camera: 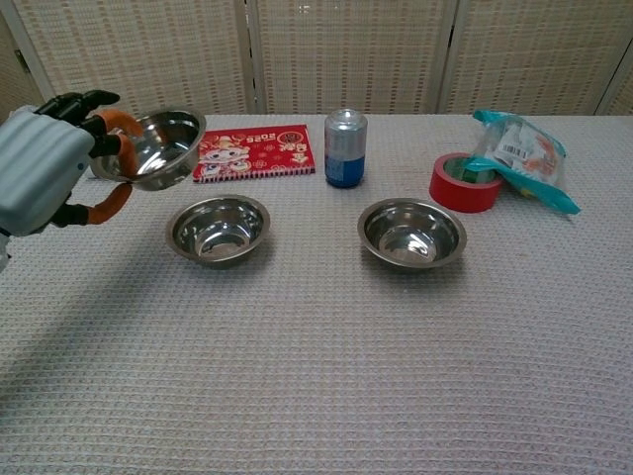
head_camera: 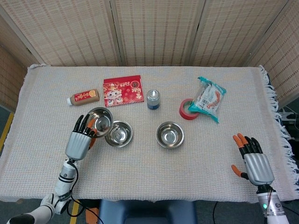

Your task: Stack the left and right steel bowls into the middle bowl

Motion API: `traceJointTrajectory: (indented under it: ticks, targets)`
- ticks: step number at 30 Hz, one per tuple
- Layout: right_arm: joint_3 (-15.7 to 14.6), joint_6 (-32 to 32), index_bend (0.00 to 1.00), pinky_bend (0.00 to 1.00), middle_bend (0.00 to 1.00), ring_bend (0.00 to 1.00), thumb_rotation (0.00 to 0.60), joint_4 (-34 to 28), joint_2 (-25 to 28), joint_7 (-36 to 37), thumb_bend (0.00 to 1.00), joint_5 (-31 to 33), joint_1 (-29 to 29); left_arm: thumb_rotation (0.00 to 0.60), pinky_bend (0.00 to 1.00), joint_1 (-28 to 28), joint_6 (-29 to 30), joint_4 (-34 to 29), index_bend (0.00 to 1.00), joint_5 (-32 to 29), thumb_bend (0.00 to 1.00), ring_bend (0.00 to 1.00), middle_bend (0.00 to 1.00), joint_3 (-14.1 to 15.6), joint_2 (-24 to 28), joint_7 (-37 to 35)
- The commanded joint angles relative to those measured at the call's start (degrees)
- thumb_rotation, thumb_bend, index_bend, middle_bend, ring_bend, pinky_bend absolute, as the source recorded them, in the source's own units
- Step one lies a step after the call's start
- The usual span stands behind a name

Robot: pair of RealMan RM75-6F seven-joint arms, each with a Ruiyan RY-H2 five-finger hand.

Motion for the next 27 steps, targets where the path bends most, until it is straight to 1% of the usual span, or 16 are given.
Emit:
traceJointTrajectory:
  ticks: [1,3,7,9,10,12,15,17,21,24,27]
  targets:
    - [-0.36,0.64,0.00,0.00,0.00,0.00,0.600,-0.38,0.78,1.17,0.15,-1.03,-0.40,0.600,0.15,-1.88,-4.05,-8.56,0.76,2.71,0.45,0.09,0.23,2.56,0.74,9.04]
    - [-0.68,0.82,0.00,0.00,0.00,0.00,0.600,-0.56,1.38,2.12,0.15,-1.74,-0.57,0.600,0.15,-2.09,-6.50,-9.32,0.75,2.42,0.45,0.09,0.23,2.74,0.22,11.43]
    - [-0.92,1.47,0.00,0.00,0.00,0.00,0.600,-0.71,2.15,3.32,0.15,-2.57,-0.97,0.600,0.15,-1.96,-9.69,-8.27,0.70,1.65,0.45,0.09,0.23,2.79,-0.88,12.82]
    - [-0.96,1.74,0.00,0.00,0.00,0.00,0.600,-0.72,2.38,3.70,0.15,-2.76,-1.14,0.600,0.15,-1.70,-11.20,-7.45,0.64,1.01,0.45,0.08,0.22,2.70,-1.25,13.35]
    - [-0.93,1.91,0.00,0.00,0.00,0.00,0.600,-0.73,2.48,3.88,0.15,-2.83,-1.23,0.600,0.15,-1.52,-12.02,-7.33,0.58,0.72,0.45,0.07,0.21,2.72,-1.25,13.70]
    - [-0.88,1.93,0.00,0.00,0.00,0.00,0.600,-0.66,2.49,3.92,0.15,-2.79,-1.28,0.600,0.15,-1.20,-12.51,-7.89,0.37,0.54,0.45,0.05,0.17,2.73,-0.92,14.40]
    - [-0.83,1.49,0.00,0.00,0.00,0.00,0.600,-0.57,2.28,3.59,0.15,-2.57,-1.14,0.600,0.14,-0.59,-11.61,-11.20,0.08,1.29,0.45,0.01,0.12,3.11,0.66,15.35]
    - [-0.85,1.04,0.00,0.00,0.00,0.00,0.600,-0.54,2.04,3.10,0.15,-2.41,-0.99,0.600,0.14,-0.11,-10.70,-14.40,0.01,2.06,0.45,0.00,0.08,3.51,2.29,16.31]
    - [-0.88,0.35,0.00,0.00,0.00,0.00,0.600,-0.39,1.36,1.97,0.15,-2.35,-0.65,0.600,0.14,1.03,-10.48,-21.71,0.00,2.45,0.45,0.00,0.03,4.08,5.93,18.66]
    - [-0.50,-1.04,0.00,0.00,0.00,0.00,0.600,0.63,0.06,0.97,0.15,-1.91,0.28,0.600,0.14,3.21,-9.28,-28.85,0.00,3.01,0.45,0.00,0.01,5.69,10.75,20.37]
    - [0.68,-3.62,0.00,0.00,0.00,0.00,0.600,2.61,-2.30,0.26,0.15,-1.14,2.40,0.600,0.14,7.43,-6.39,-35.64,0.00,2.42,0.44,0.00,0.00,7.80,17.22,20.06]
